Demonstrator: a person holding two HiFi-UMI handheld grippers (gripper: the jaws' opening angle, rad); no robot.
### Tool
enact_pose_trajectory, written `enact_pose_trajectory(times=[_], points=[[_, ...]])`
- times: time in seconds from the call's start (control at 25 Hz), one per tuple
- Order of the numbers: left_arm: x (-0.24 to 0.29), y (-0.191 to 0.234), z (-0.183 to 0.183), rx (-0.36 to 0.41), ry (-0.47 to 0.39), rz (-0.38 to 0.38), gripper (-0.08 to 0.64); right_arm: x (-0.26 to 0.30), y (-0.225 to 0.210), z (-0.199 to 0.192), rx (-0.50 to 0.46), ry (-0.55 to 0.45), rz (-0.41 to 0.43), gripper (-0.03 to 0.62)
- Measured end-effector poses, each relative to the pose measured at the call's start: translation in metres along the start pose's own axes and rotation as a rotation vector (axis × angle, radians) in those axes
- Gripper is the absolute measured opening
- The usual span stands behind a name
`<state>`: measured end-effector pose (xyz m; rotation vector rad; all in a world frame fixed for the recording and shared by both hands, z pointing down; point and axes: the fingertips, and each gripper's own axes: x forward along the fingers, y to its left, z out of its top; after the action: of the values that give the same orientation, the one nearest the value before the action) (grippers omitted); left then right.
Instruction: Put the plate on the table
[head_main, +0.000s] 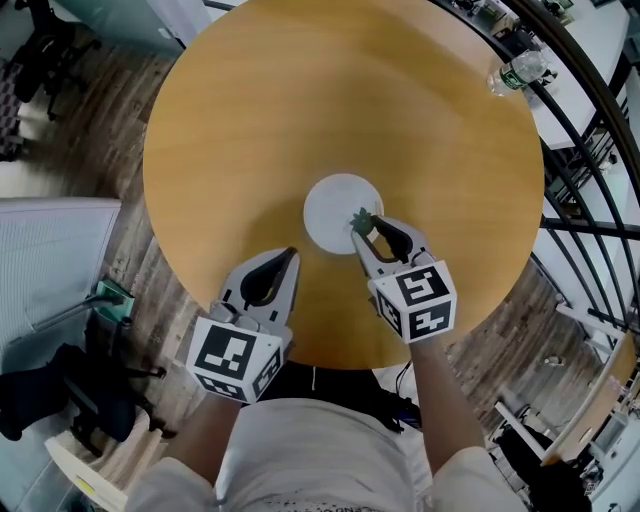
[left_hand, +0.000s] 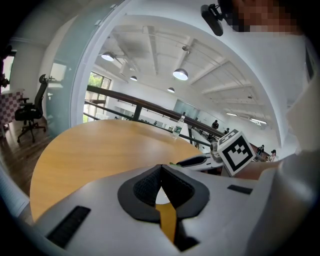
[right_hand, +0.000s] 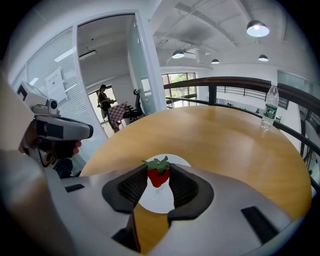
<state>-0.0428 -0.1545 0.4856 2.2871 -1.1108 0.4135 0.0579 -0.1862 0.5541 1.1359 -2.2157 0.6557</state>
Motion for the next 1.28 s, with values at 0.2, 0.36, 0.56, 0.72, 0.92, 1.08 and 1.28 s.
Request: enact_pose_trajectory(times=[0.2,0.36,0.56,0.72,0.92,1.08,1.28], points=[[0.005,0.002,-0.003,-0.008,0.004,-0.001,0.023,0.011,-0.005,-0.006,-0.007,0.022,-0.004,0.149],[0.007,0.003,-0.004,-0.002,0.009,0.000,0.023,0.019,-0.006,-0.011,-0.022,0.042,-0.015,0.149],[0.010,0.007,-0.005,-0.008,0.014,-0.001,0.023,0.033,-0.006,-0.018,-0.068,0.081,-0.030,0.149],[0.012,0.010,-0.008,-0.013,0.020,0.001,0.023,0.042,-0.005,-0.024,-0.085,0.112,-0.036,0.149],[0.013,0.015,-0.012,-0.022,0.027,0.002,0.023,0.050,-0.006,-0.031,-0.094,0.138,-0.041,0.149],[0.014,0.016,-0.014,-0.030,0.029,0.002,0.023,0.055,-0.007,-0.035,-0.103,0.153,-0.045,0.149],[0.013,0.017,-0.014,-0.033,0.031,0.002,0.023,0.059,-0.008,-0.036,-0.104,0.164,-0.053,0.149]])
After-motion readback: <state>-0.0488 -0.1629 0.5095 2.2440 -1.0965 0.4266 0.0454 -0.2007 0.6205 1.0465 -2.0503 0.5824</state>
